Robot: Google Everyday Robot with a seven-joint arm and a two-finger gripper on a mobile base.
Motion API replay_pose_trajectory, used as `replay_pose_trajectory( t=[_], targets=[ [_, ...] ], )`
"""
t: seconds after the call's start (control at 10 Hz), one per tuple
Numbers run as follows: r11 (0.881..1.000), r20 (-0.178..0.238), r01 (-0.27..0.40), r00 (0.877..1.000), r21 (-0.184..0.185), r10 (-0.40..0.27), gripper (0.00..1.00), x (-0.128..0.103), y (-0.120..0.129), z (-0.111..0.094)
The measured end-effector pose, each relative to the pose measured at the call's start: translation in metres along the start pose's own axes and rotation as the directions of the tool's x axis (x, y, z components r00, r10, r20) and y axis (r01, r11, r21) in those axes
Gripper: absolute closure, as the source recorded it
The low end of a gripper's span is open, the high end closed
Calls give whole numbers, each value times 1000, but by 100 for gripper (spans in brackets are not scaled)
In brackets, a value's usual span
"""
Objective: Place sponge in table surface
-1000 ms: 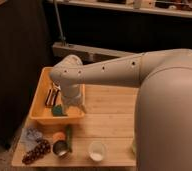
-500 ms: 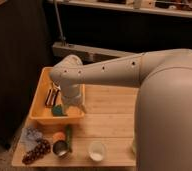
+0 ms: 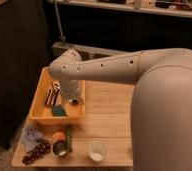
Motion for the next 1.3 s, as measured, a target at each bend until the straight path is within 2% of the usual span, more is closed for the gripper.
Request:
replay_pose_trajectory(
  t=[0.2, 0.5, 1.0, 1.1, 1.3],
  targets=[
    [999, 31, 43, 999, -26, -42, 35, -29, 4, 1],
    [994, 26, 91, 996, -66, -89, 35, -46, 18, 7],
    [992, 17, 107, 994, -64, -106, 35, -44, 19, 11],
    [990, 16, 124, 992, -60, -123, 35, -43, 21, 19],
    [984, 14, 167, 986, -58, -167, 35, -38, 27, 47]
  ],
)
